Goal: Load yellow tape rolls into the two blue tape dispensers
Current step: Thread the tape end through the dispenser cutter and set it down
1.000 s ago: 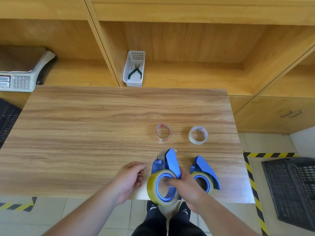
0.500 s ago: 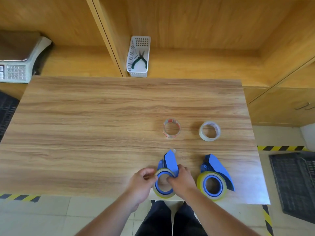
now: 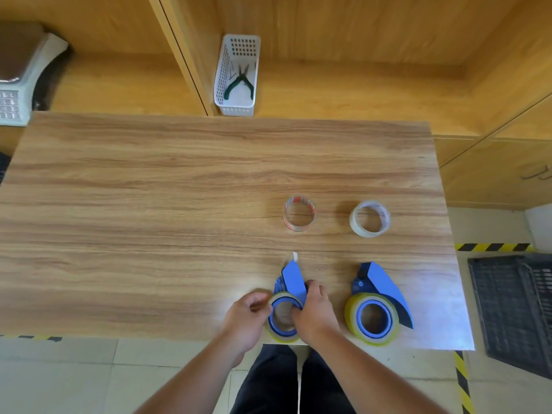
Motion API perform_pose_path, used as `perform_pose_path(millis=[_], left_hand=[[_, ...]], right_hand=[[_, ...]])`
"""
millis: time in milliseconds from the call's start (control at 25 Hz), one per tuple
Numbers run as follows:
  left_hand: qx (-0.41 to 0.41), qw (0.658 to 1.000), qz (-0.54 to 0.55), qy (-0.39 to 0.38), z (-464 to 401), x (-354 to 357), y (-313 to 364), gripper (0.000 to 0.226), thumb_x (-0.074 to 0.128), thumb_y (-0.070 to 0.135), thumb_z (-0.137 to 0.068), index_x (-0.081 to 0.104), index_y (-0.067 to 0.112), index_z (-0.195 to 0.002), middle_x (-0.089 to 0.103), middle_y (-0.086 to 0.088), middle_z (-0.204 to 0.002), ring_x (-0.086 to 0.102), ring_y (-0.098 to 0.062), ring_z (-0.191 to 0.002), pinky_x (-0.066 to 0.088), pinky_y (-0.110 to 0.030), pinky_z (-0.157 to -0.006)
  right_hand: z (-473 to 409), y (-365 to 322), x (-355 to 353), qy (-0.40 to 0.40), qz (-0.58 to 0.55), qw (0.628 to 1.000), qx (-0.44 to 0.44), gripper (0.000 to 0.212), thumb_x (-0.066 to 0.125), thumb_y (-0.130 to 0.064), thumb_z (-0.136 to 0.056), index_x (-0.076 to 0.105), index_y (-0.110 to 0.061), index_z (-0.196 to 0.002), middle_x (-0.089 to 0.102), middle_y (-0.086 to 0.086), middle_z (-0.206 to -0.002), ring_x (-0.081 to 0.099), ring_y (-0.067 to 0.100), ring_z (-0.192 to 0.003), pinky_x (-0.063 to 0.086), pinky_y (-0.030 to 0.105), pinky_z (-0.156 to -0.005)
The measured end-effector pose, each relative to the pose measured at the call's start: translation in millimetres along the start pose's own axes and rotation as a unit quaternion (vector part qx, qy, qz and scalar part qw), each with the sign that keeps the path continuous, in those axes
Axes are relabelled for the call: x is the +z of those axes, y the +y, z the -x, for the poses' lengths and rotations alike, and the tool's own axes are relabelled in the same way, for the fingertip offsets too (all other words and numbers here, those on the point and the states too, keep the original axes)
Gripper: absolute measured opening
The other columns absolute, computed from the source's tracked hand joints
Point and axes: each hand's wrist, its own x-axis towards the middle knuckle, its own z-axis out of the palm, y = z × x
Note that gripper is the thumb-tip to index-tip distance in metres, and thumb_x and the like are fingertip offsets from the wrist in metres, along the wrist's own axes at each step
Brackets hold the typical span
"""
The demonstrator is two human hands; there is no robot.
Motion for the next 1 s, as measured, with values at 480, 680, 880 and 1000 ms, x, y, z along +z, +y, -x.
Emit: perform_pose_path(millis=[480,680,880,1000], left_hand=[[0.017,1.0,-0.001,0.026,-1,8,1,0.035,0.07,0.024,-0.093,0.067,0.031,-0.127,0.07,0.011,-0.119,0.066,-0.005,-0.104,0.047,-0.023,-0.085],[0.098,0.984,-0.086,0.122,21,24,23,0.035,0.068,0.024,-0.09,0.063,0.028,-0.125,0.059,0.009,-0.124,0.06,-0.009,-0.106,0.043,-0.022,-0.083],[0.241,0.961,-0.11,0.081,49,83,52,0.031,0.069,0.018,-0.09,0.062,0.03,-0.117,0.056,0.014,-0.112,0.058,0.006,-0.092,0.043,-0.004,-0.072],[0.229,0.959,-0.168,0.019,46,128,60,0.038,0.069,0.031,-0.092,0.055,0.031,-0.127,0.054,0.012,-0.125,0.056,0.003,-0.103,0.044,-0.013,-0.086]], right_hand=[[-2,7,2,0.008,-0.009,1.0,-0.011,0.061,0.068,-0.017,-0.082,0.041,-0.02,-0.136,0.045,0.005,-0.136,0.049,0.026,-0.122,0.05,0.042,-0.101],[16,17,-23,0.012,-0.006,0.998,-0.064,0.076,0.066,-0.03,-0.086,0.029,-0.018,-0.151,0.041,0.006,-0.143,0.042,0.029,-0.132,0.044,0.044,-0.107],[23,56,-94,0.208,0.07,0.966,-0.134,0.06,0.062,-0.027,-0.077,0.051,-0.012,-0.135,0.058,0.009,-0.121,0.052,0.035,-0.111,0.046,0.048,-0.097],[12,89,-137,0.215,0.066,0.973,-0.057,0.071,0.072,-0.022,-0.077,0.045,-0.011,-0.142,0.056,0.016,-0.128,0.048,0.037,-0.117,0.043,0.048,-0.101]])
